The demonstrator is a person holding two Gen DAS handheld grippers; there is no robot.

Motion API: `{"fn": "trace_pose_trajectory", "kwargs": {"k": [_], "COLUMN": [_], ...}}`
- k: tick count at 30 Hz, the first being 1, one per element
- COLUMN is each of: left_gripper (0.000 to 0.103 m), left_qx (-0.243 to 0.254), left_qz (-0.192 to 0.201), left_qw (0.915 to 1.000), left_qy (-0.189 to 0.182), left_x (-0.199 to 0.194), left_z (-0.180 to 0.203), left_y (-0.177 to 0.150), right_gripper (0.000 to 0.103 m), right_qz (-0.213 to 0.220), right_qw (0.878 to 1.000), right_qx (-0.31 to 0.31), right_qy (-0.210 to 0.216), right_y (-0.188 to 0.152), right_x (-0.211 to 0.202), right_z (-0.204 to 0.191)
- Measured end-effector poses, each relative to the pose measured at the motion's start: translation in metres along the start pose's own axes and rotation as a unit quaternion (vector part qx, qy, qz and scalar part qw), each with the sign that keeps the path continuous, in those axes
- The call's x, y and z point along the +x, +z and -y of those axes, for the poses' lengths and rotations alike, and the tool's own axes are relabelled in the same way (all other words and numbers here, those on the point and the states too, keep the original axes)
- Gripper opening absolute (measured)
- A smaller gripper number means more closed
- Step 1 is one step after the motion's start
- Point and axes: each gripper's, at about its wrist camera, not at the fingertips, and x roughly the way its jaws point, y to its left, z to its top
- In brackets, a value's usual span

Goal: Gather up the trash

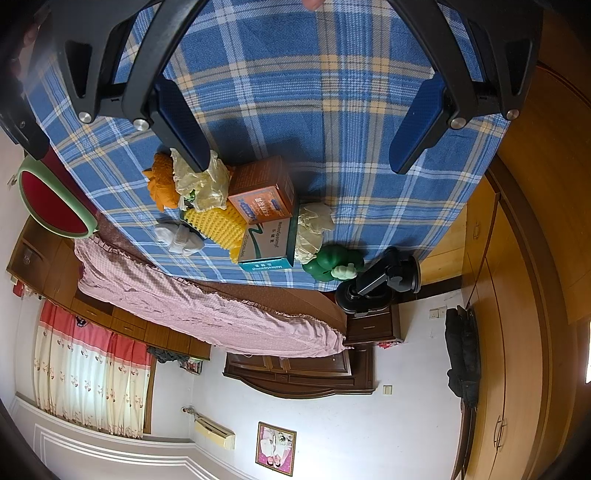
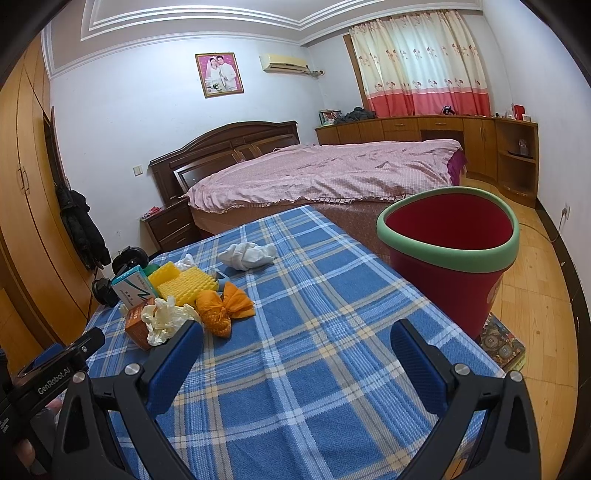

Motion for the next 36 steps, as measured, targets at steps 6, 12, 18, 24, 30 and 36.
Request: {"fn": "trace_pose_trajectory", "kwargs": {"k": [6,12,18,24,30,36], "left_gripper": [0.097,0.097,0.097,0.097,0.097,0.097], "left_qx": [0.000,0.000,0.001,0.000,0.001,0.001], "left_qz": [0.000,0.001,0.001,0.000,0.000,0.001], "left_qw": [1.0000,1.0000,1.0000,1.0000,1.0000,1.0000], "left_qy": [0.000,0.000,-0.001,-0.001,-0.001,-0.001], "left_x": [0.0000,0.0014,0.0002,-0.0001,0.0000,0.0000], "left_z": [0.0000,0.0007,0.0000,-0.0007,-0.0006,-0.0006], "left_y": [0.0000,-0.0027,-0.0022,-0.0015,-0.0017,-0.0016], "right_gripper": [0.103,0.103,0.103,0.103,0.103,0.103], "right_qz": [0.000,-0.001,-0.001,-0.001,-0.002,-0.002], "right_qw": [1.000,1.000,1.000,1.000,1.000,1.000], "right_qx": [0.001,0.001,0.002,0.004,0.005,0.005], "right_qy": [0.000,0.000,0.000,-0.001,-0.001,-0.001], "right_y": [-0.0005,-0.0001,0.0000,-0.0010,-0.0006,-0.0008], "right_x": [0.0003,0.0006,0.0008,0.0021,0.0022,0.0026], "right_z": [0.0014,0.0016,0.0019,0.0059,0.0056,0.0058]}}
